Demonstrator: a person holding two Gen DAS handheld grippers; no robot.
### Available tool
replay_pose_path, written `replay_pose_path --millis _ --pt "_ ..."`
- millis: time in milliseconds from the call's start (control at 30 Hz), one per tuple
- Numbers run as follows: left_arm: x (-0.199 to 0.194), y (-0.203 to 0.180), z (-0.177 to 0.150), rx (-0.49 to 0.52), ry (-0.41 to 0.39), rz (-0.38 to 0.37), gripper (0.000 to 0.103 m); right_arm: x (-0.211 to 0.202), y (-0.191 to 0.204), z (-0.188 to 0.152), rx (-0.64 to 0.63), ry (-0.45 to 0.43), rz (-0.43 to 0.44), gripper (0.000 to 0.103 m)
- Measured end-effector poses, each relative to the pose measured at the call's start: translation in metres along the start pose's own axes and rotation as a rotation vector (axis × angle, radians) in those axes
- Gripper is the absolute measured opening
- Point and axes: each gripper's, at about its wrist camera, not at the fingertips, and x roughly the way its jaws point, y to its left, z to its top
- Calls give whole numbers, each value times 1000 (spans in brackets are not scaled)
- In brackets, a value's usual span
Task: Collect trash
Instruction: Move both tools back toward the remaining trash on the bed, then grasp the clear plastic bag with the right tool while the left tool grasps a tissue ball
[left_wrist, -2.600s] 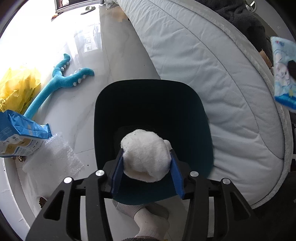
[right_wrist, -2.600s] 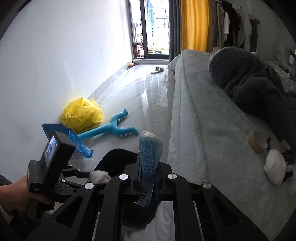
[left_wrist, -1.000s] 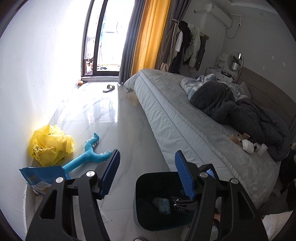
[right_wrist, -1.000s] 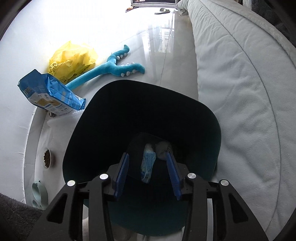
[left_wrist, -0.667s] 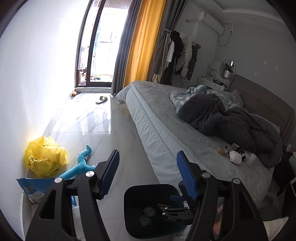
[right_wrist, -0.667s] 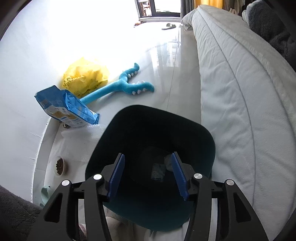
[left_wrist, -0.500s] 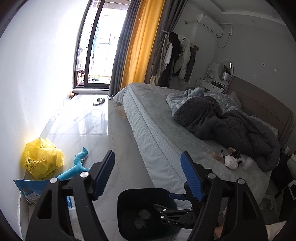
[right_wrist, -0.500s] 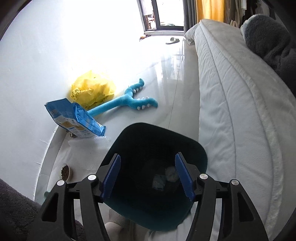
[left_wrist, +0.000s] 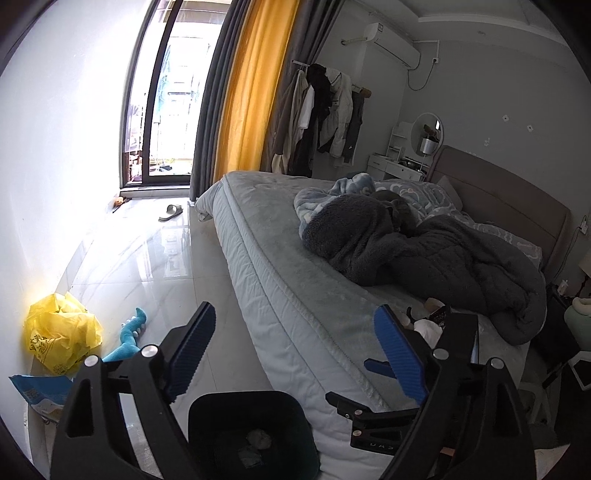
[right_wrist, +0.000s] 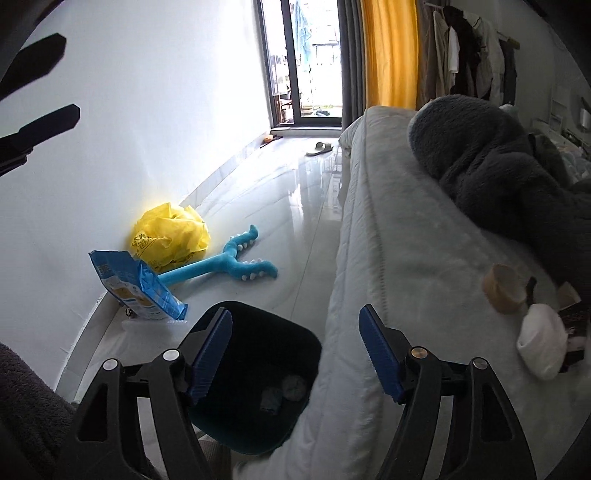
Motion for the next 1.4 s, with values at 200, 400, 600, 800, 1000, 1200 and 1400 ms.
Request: replay_pose_path --millis 200,400,600,800,1000,1200,1400 --pt "16 -32 0 27 14 -43 90 -35 -43 -4 6 -51 -80 74" --pt "33 -61 -3 66 26 -73 90 -64 -88 -10 54 -93 -147 75" --pt "57 -85 -13 85 56 -94 90 -86 -128 -15 104 -125 -199 76" --pt "80 -109 -23 104 81 -133 90 -103 -165 -23 140 -143 -237 77" --pt "105 -129 -32 118 133 -160 90 -116 -194 -35 174 -151 -275 77" --pt "130 -147 -45 109 171 -186 90 -122 -217 -50 207 -136 -304 77" --pt "155 -166 -57 100 215 -188 90 -116 -234 -64 221 -82 -297 63"
